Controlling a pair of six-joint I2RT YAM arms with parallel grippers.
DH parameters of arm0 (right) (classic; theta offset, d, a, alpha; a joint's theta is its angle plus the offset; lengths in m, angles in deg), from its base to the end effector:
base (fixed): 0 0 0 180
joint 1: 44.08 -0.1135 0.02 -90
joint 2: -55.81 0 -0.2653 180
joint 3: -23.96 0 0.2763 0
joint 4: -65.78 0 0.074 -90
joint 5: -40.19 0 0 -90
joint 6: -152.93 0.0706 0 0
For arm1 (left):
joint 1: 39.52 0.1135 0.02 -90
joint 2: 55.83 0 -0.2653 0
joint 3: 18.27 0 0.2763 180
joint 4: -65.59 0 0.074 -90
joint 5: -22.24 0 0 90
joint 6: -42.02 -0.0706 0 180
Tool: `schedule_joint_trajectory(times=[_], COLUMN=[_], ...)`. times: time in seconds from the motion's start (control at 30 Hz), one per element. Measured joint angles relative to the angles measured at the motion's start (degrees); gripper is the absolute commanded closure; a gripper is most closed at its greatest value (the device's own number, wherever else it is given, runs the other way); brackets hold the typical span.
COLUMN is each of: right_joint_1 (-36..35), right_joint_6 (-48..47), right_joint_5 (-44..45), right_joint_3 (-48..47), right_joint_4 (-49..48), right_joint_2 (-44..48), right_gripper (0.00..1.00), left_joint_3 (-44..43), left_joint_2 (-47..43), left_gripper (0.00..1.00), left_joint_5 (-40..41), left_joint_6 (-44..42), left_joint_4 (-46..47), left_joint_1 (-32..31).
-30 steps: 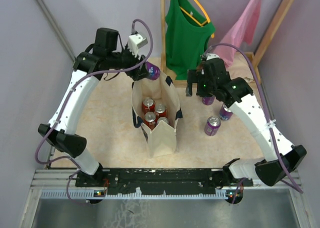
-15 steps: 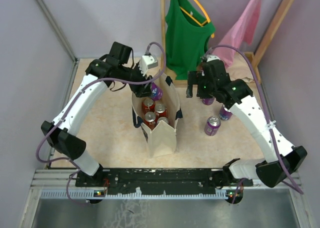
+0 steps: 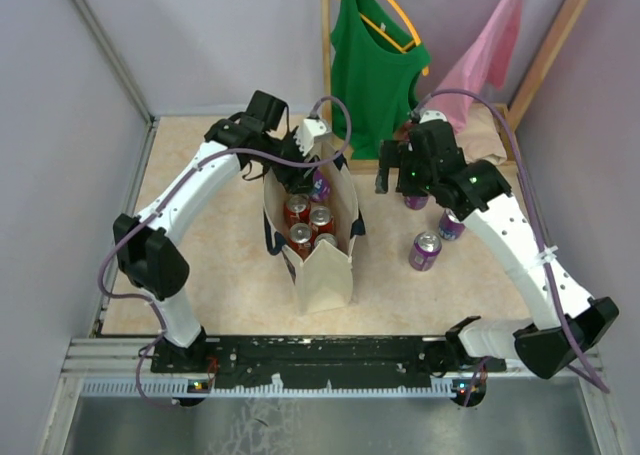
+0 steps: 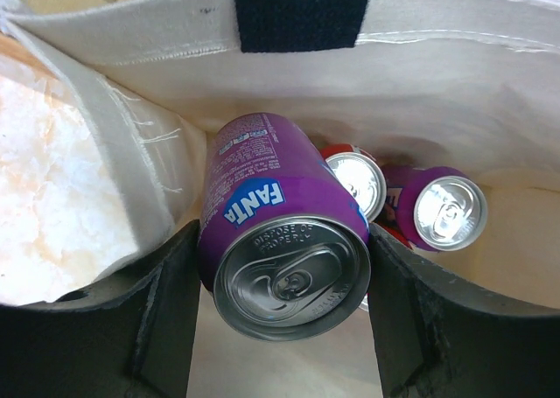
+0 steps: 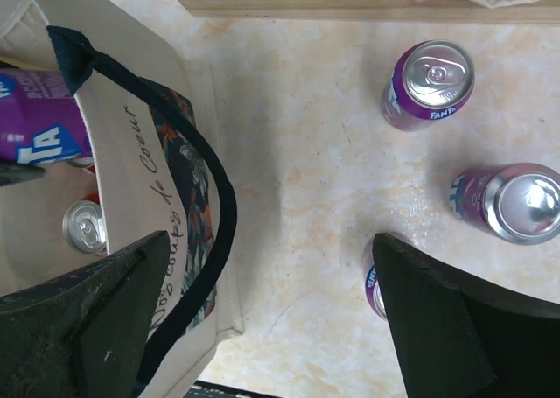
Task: Place the beverage into the canvas bag
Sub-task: Place the drink in the canvas bag.
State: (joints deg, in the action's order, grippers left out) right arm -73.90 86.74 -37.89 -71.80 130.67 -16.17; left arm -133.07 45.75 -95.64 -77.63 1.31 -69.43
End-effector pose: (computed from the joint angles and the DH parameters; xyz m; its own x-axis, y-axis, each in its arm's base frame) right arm 0.2663 0.1358 0.3831 -0.6638 0.0748 -0.7441 -0.0913 0.9794 0.1799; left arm 0.3545 -0.2420 0.3305 -0.2419 0.6436 -0.7261 0.9380 0.3466 -0.0052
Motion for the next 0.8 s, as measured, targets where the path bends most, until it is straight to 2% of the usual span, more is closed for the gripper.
schedule_joint_trajectory(times=[0.53,0.8], right_joint_1=[0.0,0.0], right_joint_6=[1.4,1.4], right_joint_5=[1.6,1.8], right_joint_3=[0.0,0.0], right_joint_4=[1.4,1.8], right_joint_2=[1.4,1.4], right_gripper=[0.01,0.01], left_joint_3=[0.2,0.2], left_joint_2=[4.1,7.6], left_gripper=[1.00,1.00], left_joint_5=[1.4,1.8], left_joint_6=[0.1,-1.1], left_joint_4=[4.2,3.2], left_joint_1=[0.0,-0.8])
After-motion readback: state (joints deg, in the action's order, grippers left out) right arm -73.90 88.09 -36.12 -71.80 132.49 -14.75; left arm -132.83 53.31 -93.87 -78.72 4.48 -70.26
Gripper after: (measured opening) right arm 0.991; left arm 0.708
